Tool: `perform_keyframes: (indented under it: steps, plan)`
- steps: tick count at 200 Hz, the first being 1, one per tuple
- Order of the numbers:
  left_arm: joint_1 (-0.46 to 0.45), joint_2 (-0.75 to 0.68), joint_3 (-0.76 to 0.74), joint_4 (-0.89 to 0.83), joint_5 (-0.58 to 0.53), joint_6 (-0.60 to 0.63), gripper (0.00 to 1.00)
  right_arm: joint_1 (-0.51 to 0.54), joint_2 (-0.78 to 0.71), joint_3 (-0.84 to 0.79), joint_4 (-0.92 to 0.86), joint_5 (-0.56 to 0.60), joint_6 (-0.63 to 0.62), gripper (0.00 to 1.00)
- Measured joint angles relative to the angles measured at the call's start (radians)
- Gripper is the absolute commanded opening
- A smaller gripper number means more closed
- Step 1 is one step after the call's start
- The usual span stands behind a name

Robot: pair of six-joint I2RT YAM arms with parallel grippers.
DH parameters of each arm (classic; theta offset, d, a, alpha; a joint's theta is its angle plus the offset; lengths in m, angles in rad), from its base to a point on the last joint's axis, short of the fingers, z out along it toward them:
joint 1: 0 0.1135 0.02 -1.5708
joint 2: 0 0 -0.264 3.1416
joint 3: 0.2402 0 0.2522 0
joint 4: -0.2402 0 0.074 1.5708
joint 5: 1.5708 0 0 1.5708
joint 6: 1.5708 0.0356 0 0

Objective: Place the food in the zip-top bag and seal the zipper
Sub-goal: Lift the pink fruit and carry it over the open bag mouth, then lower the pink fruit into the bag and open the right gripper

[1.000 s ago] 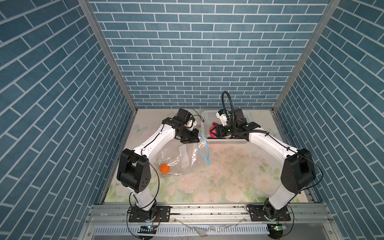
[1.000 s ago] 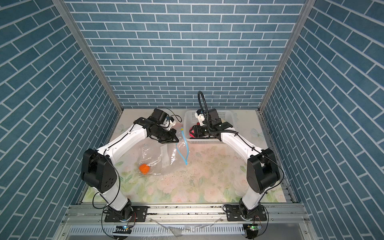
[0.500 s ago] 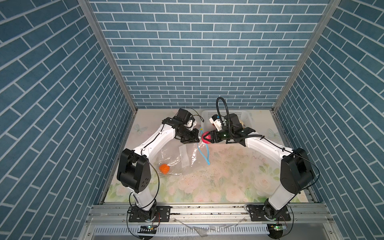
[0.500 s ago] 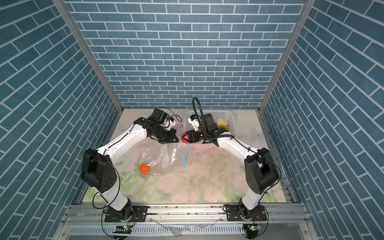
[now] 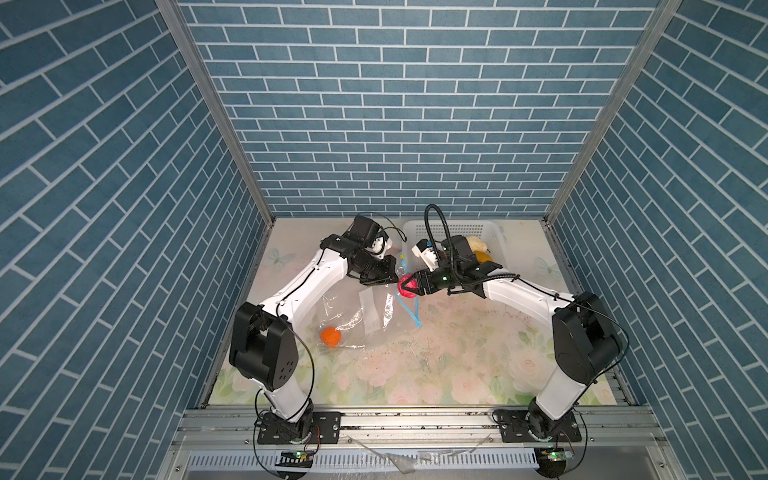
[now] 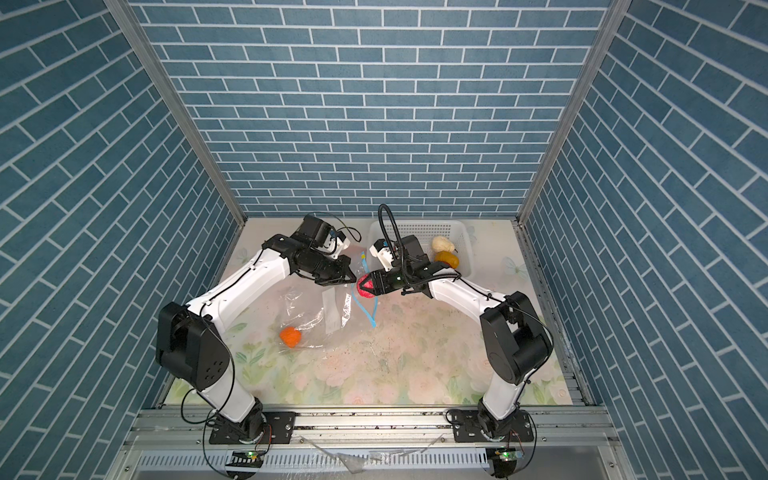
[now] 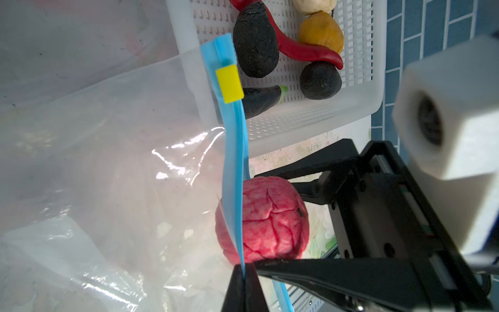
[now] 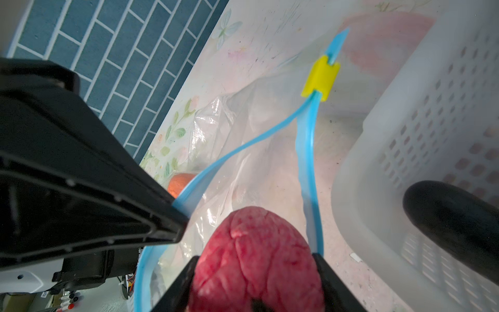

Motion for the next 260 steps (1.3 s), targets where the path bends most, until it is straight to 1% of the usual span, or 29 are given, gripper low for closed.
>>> perform_keyframes:
  steps: [71, 171, 196, 260]
  plan:
    - [0.000, -0.003, 0.000, 0.000, 0.005, -0.005, 0.00, 0.007, 0.005, -0.002, -0.002, -0.010, -0.008, 0.51]
    - [0.000, -0.013, 0.005, 0.012, 0.005, -0.017, 0.00, 0.015, 0.014, -0.005, -0.041, -0.006, -0.042, 0.56]
    - [0.000, -0.013, 0.005, 0.013, 0.005, -0.017, 0.00, 0.015, 0.015, -0.005, -0.061, -0.001, -0.050, 0.56]
    - [0.000, -0.013, 0.005, 0.014, 0.008, -0.018, 0.00, 0.017, 0.023, -0.005, -0.110, 0.020, -0.074, 0.62]
